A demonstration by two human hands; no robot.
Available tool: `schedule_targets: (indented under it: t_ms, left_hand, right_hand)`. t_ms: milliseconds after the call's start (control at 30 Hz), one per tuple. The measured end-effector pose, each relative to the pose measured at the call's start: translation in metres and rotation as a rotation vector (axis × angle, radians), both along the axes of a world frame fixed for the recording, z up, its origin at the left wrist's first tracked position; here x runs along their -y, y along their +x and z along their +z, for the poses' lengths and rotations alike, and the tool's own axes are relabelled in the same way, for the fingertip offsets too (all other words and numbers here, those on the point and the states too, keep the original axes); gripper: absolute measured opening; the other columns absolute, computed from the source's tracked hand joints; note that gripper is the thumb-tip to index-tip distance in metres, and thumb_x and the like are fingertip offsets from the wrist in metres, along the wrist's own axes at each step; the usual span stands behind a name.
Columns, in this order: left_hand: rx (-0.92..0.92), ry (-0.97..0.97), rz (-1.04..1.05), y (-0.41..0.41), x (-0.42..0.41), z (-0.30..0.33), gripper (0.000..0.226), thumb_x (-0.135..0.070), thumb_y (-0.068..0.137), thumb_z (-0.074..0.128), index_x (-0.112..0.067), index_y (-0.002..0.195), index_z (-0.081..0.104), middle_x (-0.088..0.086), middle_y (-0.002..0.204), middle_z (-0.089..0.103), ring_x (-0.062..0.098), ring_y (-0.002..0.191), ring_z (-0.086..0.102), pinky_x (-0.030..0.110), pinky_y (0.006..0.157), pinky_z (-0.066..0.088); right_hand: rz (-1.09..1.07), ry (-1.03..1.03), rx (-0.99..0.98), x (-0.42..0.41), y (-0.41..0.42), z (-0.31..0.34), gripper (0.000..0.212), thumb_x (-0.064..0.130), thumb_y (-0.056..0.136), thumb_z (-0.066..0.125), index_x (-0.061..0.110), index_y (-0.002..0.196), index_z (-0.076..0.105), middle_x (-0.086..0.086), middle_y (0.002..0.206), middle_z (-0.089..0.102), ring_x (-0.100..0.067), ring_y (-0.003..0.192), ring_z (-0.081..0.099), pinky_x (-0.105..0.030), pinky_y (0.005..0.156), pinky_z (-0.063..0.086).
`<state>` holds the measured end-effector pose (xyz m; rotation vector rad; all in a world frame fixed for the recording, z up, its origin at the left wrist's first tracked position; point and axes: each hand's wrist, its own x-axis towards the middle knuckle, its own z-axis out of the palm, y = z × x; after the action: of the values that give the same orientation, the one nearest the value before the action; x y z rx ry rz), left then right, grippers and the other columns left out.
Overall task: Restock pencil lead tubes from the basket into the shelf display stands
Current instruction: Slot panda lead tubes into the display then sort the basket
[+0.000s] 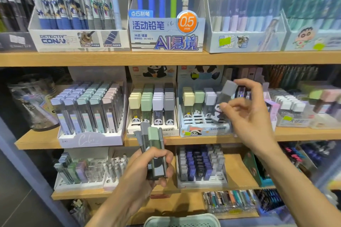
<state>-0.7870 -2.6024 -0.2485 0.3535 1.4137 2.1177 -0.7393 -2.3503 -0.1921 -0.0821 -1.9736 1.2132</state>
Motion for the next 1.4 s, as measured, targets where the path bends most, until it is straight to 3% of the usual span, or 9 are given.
schedule_targets:
  t_ms: [200, 300, 367, 700, 900, 1000, 1133, 1300, 1400]
  left_hand:
    - [-0.012, -0.033, 0.020, 0.004, -0.010, -0.001, 0.032, -0.016, 0.085, 0.069, -0.002, 0.110, 0.058, 0.016, 0.083, 0.060, 0.024, 0.059, 0.056, 0.025, 0.039, 0.044]
    - [0.006, -0.034, 0.036, 0.006, -0.013, 0.001, 0.031, -0.016, 0.085, 0.069, 0.001, 0.110, 0.060, 0.017, 0.083, 0.063, 0.025, 0.059, 0.059, 0.025, 0.038, 0.045]
    - [0.025, -0.026, 0.050, 0.006, -0.014, 0.001, 0.038, -0.016, 0.085, 0.070, 0.001, 0.118, 0.061, 0.017, 0.083, 0.065, 0.026, 0.059, 0.059, 0.025, 0.037, 0.046]
    - [0.044, -0.035, 0.068, 0.006, -0.013, -0.001, 0.067, -0.020, 0.073, 0.084, 0.005, 0.129, 0.058, 0.017, 0.090, 0.067, 0.031, 0.066, 0.067, 0.026, 0.037, 0.046]
    - [0.035, -0.025, 0.079, 0.010, -0.013, 0.001, 0.054, -0.021, 0.078, 0.075, -0.002, 0.127, 0.065, 0.018, 0.091, 0.070, 0.031, 0.079, 0.073, 0.026, 0.038, 0.048]
    - [0.024, -0.023, 0.071, 0.012, -0.014, 0.002, 0.049, -0.021, 0.081, 0.072, -0.005, 0.127, 0.068, 0.021, 0.097, 0.072, 0.031, 0.080, 0.073, 0.026, 0.040, 0.050]
    - [0.008, -0.021, 0.059, 0.015, -0.014, 0.004, 0.043, -0.020, 0.085, 0.067, -0.006, 0.125, 0.069, 0.022, 0.102, 0.075, 0.029, 0.076, 0.073, 0.025, 0.040, 0.050]
    - [0.000, -0.024, 0.018, 0.018, -0.017, 0.006, 0.035, -0.017, 0.093, 0.061, -0.007, 0.126, 0.069, 0.020, 0.111, 0.077, 0.033, 0.082, 0.077, 0.024, 0.039, 0.051]
    - [-0.001, -0.007, -0.005, 0.019, -0.019, 0.007, 0.035, -0.015, 0.095, 0.060, -0.007, 0.128, 0.065, 0.018, 0.114, 0.077, 0.039, 0.093, 0.077, 0.024, 0.039, 0.053]
  right_hand:
    - [-0.165, 0.362, -0.052, -0.024, 0.000, -0.006, 0.036, 0.013, 0.096, 0.069, 0.021, 0.125, 0.050, 0.006, 0.088, 0.065, -0.007, 0.082, 0.062, -0.017, 0.070, 0.049]
    - [-0.162, 0.510, -0.009, -0.028, -0.003, -0.009, 0.036, 0.014, 0.096, 0.067, 0.026, 0.125, 0.049, 0.006, 0.092, 0.062, -0.015, 0.089, 0.059, -0.036, 0.075, 0.050]
    - [-0.154, 0.547, 0.019, -0.030, -0.003, -0.008, 0.036, 0.014, 0.096, 0.066, 0.027, 0.126, 0.051, 0.006, 0.095, 0.060, -0.018, 0.091, 0.054, -0.039, 0.073, 0.046]
    - [-0.157, 0.595, 0.043, -0.040, -0.007, -0.008, 0.038, 0.017, 0.095, 0.069, 0.029, 0.129, 0.056, 0.021, 0.090, 0.058, -0.019, 0.094, 0.049, -0.032, 0.072, 0.039]
    - [-0.185, 0.484, 0.026, -0.040, -0.012, -0.012, 0.041, 0.018, 0.093, 0.071, 0.030, 0.130, 0.057, 0.013, 0.089, 0.067, -0.005, 0.094, 0.046, -0.005, 0.075, 0.033]
    - [-0.174, 0.452, 0.018, -0.040, -0.011, -0.012, 0.040, 0.018, 0.093, 0.072, 0.031, 0.129, 0.058, 0.013, 0.089, 0.068, 0.001, 0.097, 0.047, -0.003, 0.076, 0.031]
    - [-0.178, 0.458, 0.018, -0.038, -0.012, -0.014, 0.039, 0.019, 0.094, 0.072, 0.030, 0.130, 0.059, 0.014, 0.089, 0.070, -0.010, 0.098, 0.046, -0.002, 0.080, 0.029]
    - [-0.286, 0.598, -0.002, -0.038, -0.015, -0.019, 0.042, 0.022, 0.090, 0.075, 0.025, 0.130, 0.062, 0.012, 0.098, 0.066, -0.016, 0.101, 0.044, -0.026, 0.079, 0.034]
    - [-0.420, 0.751, -0.032, -0.044, -0.015, -0.021, 0.037, 0.026, 0.087, 0.077, 0.020, 0.122, 0.069, -0.002, 0.110, 0.058, -0.025, 0.103, 0.044, -0.026, 0.083, 0.030]
